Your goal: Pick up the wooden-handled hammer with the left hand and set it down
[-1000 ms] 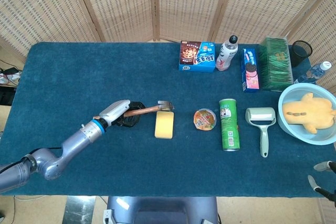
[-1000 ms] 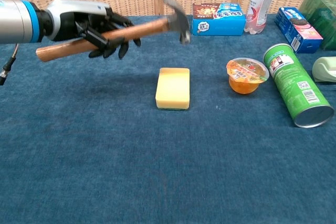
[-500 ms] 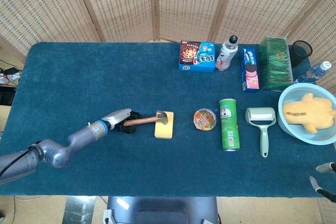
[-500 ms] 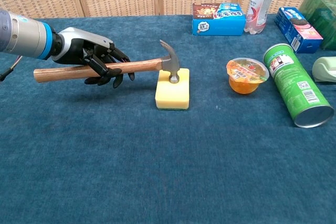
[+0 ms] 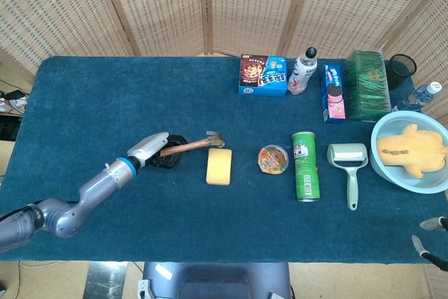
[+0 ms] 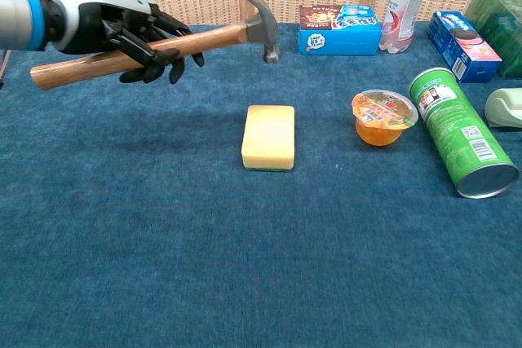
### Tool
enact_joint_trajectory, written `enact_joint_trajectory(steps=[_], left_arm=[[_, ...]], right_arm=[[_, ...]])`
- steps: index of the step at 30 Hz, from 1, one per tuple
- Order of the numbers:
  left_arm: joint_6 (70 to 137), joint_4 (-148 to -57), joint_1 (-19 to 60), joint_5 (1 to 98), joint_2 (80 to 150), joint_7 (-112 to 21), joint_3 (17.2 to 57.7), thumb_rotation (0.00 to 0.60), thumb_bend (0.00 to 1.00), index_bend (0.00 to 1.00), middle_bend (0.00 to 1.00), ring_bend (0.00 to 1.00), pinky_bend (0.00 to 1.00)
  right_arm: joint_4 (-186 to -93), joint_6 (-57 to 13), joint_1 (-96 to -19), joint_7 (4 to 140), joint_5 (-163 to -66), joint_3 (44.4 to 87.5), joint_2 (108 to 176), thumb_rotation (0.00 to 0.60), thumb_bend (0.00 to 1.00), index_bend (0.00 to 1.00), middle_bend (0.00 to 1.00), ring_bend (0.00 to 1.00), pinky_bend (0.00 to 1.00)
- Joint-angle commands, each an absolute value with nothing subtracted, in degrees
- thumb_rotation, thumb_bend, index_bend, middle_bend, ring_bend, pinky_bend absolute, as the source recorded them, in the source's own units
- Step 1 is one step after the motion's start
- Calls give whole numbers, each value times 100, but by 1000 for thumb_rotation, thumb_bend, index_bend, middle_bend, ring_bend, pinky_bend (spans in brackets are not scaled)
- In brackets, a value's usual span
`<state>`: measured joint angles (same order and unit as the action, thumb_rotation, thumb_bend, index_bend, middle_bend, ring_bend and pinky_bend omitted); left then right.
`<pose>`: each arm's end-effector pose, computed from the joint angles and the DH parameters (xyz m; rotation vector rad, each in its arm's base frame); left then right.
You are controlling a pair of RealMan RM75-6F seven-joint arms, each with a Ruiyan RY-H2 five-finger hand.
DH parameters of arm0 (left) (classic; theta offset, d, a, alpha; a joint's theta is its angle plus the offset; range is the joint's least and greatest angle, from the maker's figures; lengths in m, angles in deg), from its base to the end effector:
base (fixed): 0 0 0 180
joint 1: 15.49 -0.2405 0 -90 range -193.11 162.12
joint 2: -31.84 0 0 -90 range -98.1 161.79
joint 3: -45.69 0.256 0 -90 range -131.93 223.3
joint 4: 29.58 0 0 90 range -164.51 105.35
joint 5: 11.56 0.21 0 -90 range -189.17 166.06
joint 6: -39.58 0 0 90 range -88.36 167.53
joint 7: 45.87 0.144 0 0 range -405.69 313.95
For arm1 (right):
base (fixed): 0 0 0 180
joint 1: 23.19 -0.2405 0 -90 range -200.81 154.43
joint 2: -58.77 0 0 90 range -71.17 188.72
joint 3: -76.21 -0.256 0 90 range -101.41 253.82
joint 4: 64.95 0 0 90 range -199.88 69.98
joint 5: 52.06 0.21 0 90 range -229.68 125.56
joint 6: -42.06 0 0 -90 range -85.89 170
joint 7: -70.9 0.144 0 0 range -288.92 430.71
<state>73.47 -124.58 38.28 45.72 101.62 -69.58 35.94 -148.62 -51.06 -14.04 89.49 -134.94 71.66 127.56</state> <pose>-0.1155 0.3654 0.0376 -1.8035 -1.7406 -1.0200 -0.3644 -0.1014 0.1732 1.0013 -1.0709 0.9946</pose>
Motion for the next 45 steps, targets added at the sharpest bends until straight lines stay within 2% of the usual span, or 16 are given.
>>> enact_joint_trajectory(steps=[1,4,9,19,25,27,29,31,33,36,39,45], left_arm=[[7524,-12690,3579,4810,9960,-6882,3644,600,659,526,668,659,755],[7566,-12733,3453,4932,9892,-6850,3718,600,657,527,668,659,755],[8097,-12571,3109,5174,10068,-6361,4006,600,651,526,668,659,753],[8183,-11873,2800,5036,10509,-6047,4228,600,646,526,668,658,734],[8074,-11539,2794,5191,10768,-5928,4269,600,632,526,668,652,654],[8104,-11417,2793,5301,10883,-5876,4252,600,586,526,656,573,569],[8222,-11275,2790,5435,11039,-5745,4244,600,512,486,584,444,471],[8330,-11158,2770,5496,11202,-5629,4227,600,432,412,462,316,386],[8465,-11086,2749,5587,11292,-5470,4228,600,327,290,329,193,307],[8727,-11030,2671,5679,11372,-5235,4223,600,210,133,200,79,221],[8907,-11076,2584,5675,11364,-5118,4201,600,176,67,153,44,193],[9332,-11370,2302,5602,11151,-4897,4190,600,174,56,150,41,192]], right_arm=[[-14865,-5085,-1424,8933,-13514,7169,12763,600,288,505,517,443,338],[-14877,-5050,-1455,8912,-13536,7171,12768,600,289,505,517,444,338],[-14904,-4964,-1531,8845,-13570,7171,12781,600,287,505,517,443,338],[-14929,-4815,-1647,8762,-13577,7170,12815,600,288,504,517,443,338],[-14955,-4789,-1667,8726,-13570,7176,12808,600,288,505,517,443,338],[-14967,-4803,-1654,8720,-13551,7176,12796,600,289,505,517,443,338],[-14974,-4835,-1627,8728,-13519,7167,12773,600,287,505,517,443,338],[-14959,-4852,-1614,8743,-13509,7167,12775,600,287,505,517,443,338],[-14958,-4842,-1618,8762,-13504,7165,12762,600,287,505,517,443,338],[-14939,-4819,-1637,8780,-13512,7166,12766,600,287,505,517,443,338],[-14926,-4794,-1665,8787,-13527,7161,12761,600,288,505,517,443,338],[-14940,-4691,-1770,8751,-13569,7142,12717,600,288,504,517,441,338]])
